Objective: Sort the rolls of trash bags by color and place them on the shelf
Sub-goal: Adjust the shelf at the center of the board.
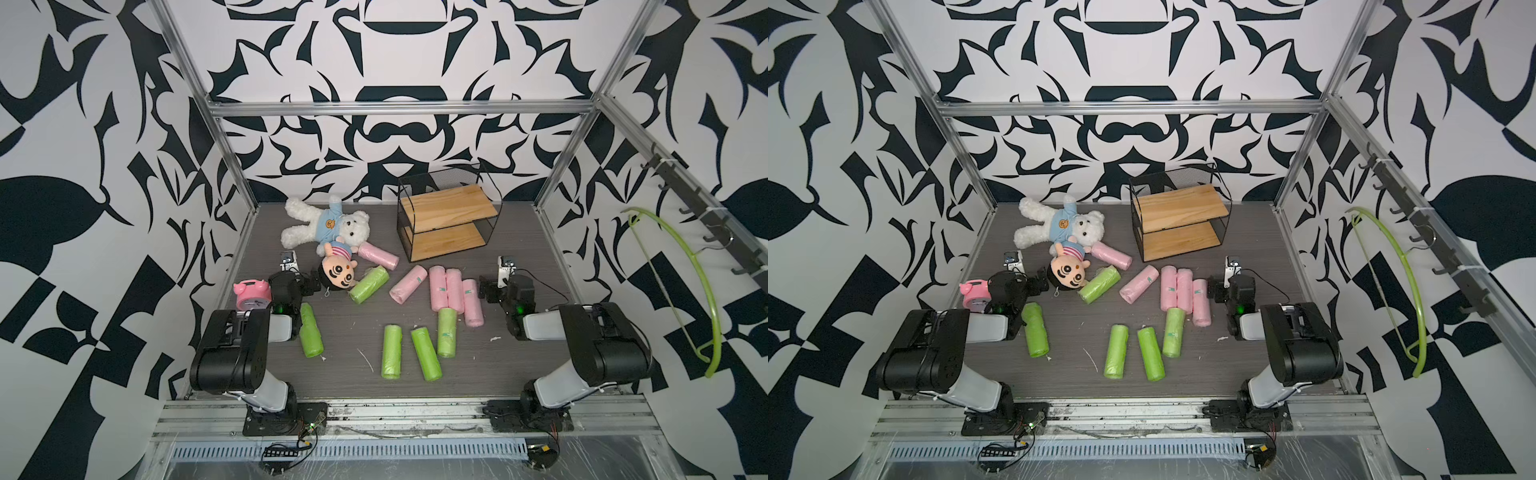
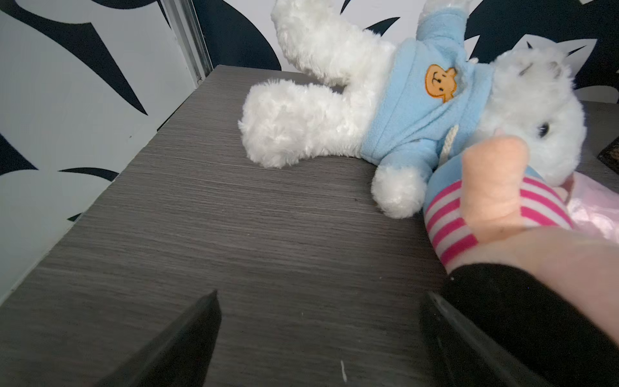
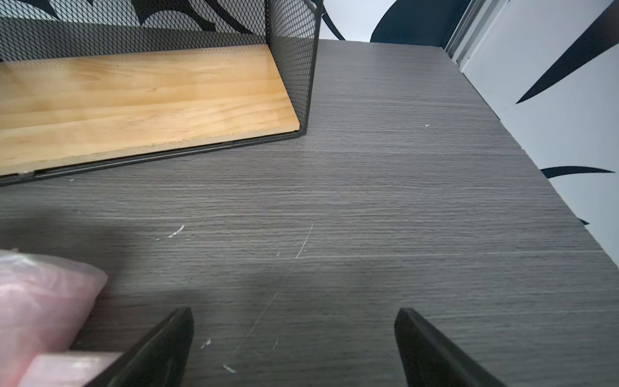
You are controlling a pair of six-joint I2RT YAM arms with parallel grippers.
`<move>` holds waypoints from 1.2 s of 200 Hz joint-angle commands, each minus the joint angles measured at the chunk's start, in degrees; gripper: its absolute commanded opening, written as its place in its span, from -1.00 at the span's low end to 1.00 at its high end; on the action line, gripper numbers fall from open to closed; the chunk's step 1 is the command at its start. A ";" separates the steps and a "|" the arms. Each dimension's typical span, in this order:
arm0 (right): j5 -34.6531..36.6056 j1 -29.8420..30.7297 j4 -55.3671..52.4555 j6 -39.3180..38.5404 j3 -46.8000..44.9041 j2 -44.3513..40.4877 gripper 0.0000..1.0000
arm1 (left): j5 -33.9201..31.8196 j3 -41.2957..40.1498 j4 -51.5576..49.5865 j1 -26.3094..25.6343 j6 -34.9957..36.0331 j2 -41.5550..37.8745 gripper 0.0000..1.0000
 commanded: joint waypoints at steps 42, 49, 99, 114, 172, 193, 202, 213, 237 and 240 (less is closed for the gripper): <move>0.30 -0.02 1.27 0.05 0.91 -1.08 1.00 | -0.53 -0.68 0.99 -0.20 0.32 -0.25 1.00; 0.30 -0.02 1.26 0.03 0.91 -1.07 1.00 | -0.53 -0.68 1.04 -0.20 0.32 -0.25 0.99; 0.30 -0.02 1.24 0.05 0.95 -1.07 1.00 | -0.52 -0.64 1.00 -0.20 0.32 -0.25 1.00; 0.30 -0.01 1.29 0.05 0.93 -1.07 1.00 | -0.48 -0.68 1.03 -0.20 0.32 -0.25 0.99; 0.12 -0.04 1.07 -0.03 1.09 -1.07 1.00 | -0.46 -0.58 0.89 -0.19 0.32 -0.16 0.99; 3.51 0.01 0.17 0.57 1.27 -1.69 1.00 | -0.89 -0.92 1.42 -0.19 0.57 -0.37 0.99; 6.74 -0.03 -1.89 1.92 2.00 -3.24 1.00 | -4.60 -1.03 2.17 -0.21 -0.39 -1.01 0.99; 10.02 -0.04 -11.16 3.08 4.99 -7.37 1.00 | -9.02 -0.32 -3.00 -0.23 -2.55 -4.52 0.99; 13.48 -0.09 -22.70 7.18 9.04 -16.32 0.98 | -14.64 3.56 -19.24 -0.21 -7.01 -14.73 1.00; 13.69 -0.03 -23.96 7.69 9.41 -17.57 0.98 | -15.35 3.99 -20.90 -0.21 -8.49 -16.06 0.99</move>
